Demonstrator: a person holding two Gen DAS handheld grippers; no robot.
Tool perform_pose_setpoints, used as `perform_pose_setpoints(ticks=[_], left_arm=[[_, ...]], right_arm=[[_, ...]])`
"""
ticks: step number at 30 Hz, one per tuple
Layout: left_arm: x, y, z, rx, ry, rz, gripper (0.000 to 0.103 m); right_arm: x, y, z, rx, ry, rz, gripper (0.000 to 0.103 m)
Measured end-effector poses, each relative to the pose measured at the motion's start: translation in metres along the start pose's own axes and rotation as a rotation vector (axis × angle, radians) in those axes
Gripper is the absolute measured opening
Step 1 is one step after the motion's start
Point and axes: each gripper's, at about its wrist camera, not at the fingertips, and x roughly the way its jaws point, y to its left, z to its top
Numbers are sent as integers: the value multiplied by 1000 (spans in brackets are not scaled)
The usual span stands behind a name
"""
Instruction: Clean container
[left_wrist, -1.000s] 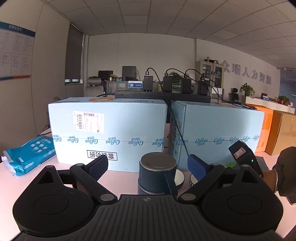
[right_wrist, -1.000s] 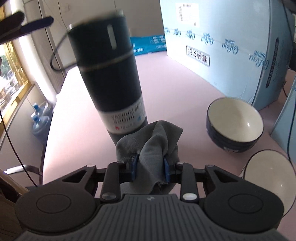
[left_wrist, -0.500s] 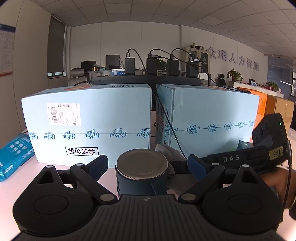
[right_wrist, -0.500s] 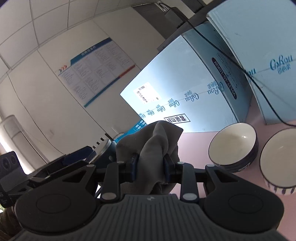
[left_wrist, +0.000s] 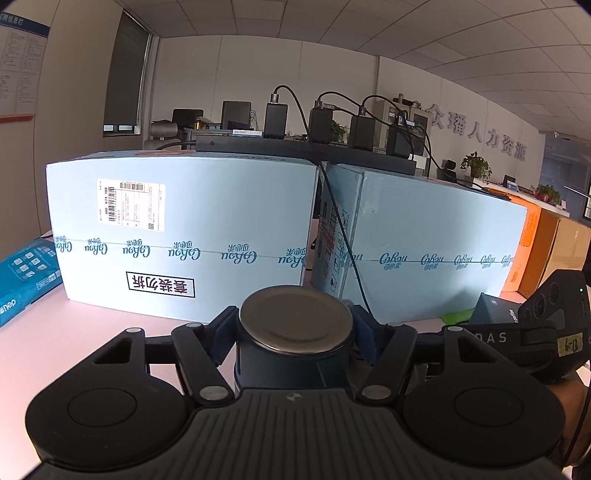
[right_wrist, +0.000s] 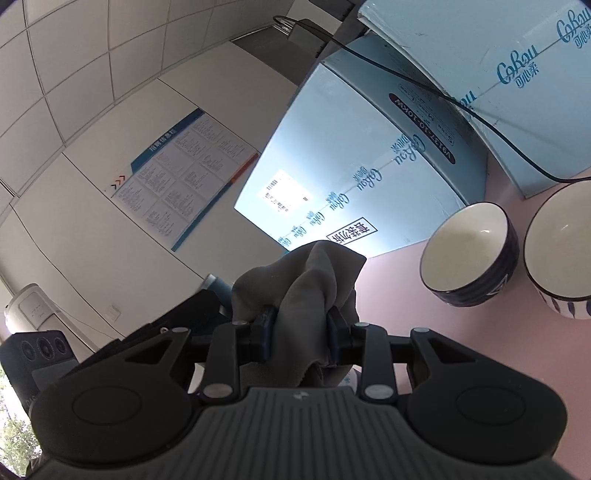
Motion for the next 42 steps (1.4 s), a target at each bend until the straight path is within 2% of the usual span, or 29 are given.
perform_pose_setpoints(ticks=[4, 8, 12, 20, 23, 26, 30, 32, 36, 42], left_arm=[[-2, 5, -1, -26, -5, 3, 60], [-4, 7, -1, -40, -6, 7, 60], [-4, 4, 0, -34, -5, 20, 60], [-1, 3, -1, -38, 5, 21, 61], [1, 1, -2, -35, 8, 27, 61], [1, 1, -1, -34, 9, 26, 61], [2, 1, -2, -40, 10, 19, 61], [3, 1, -2, -42, 8, 18, 61], [2, 2, -3, -42, 7, 16, 61], [-2, 3, -5, -13, 3, -13, 61]], right_arm=[[1, 5, 1, 15, -28, 45, 33], [8, 0, 0, 24, -2, 43, 33], [17, -9, -5, 13, 43, -25, 33], [30, -30, -34, -51, 169, -223, 33], [39, -31, -43, -124, 222, -297, 33], [53, -27, -51, -254, 280, -379, 33], [65, -26, -62, -364, 344, -431, 33], [67, -29, -63, -366, 357, -431, 33], [58, -37, -54, -251, 319, -378, 33], [39, -33, -30, -67, 186, -190, 33]])
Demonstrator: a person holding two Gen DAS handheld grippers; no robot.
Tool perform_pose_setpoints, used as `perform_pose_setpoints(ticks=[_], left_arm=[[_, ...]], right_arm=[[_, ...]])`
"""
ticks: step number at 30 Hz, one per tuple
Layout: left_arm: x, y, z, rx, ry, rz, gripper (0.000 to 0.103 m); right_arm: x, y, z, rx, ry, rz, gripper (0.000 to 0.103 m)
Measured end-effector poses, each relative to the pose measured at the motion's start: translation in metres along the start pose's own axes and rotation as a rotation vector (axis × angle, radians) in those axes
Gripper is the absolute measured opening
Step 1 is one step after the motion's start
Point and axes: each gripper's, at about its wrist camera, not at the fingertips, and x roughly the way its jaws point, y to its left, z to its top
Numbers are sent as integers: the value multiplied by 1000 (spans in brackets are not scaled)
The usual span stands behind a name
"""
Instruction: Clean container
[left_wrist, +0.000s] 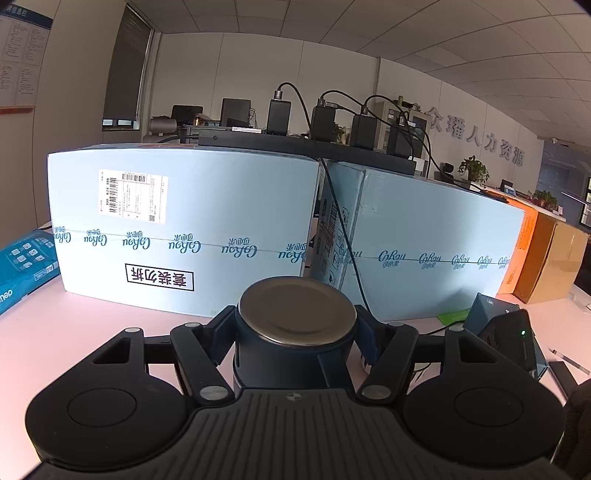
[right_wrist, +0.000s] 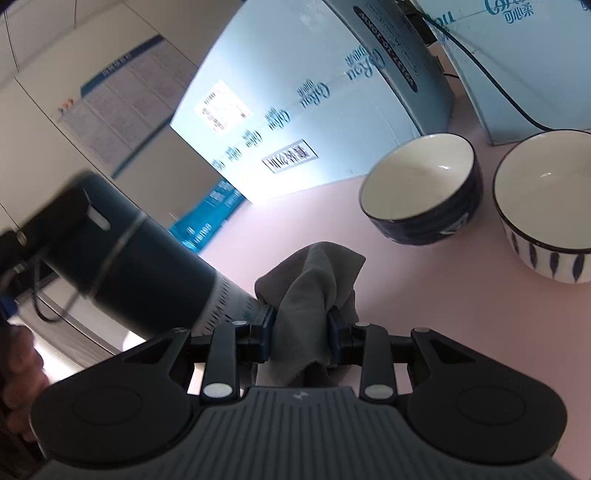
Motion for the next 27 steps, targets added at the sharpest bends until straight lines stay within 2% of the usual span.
perform_pose_setpoints(ticks=[6, 17, 19, 23, 27], left_arm=[[-3, 10, -2, 1, -2, -49, 61], [-8, 16, -1, 22, 10, -92, 61], [-8, 15, 0, 26, 15, -92, 61], [-8, 13, -1, 33, 16, -87, 61], [-4, 6, -3, 77, 36, -75, 61]], right_arm=[[-18, 3, 15, 70, -105, 206, 33], [-17, 5, 35, 215, -169, 509, 33], [-17, 6, 37, 208, -167, 523, 33], [-14, 1, 36, 211, -136, 454, 33], [-7, -4, 31, 167, -78, 300, 33]])
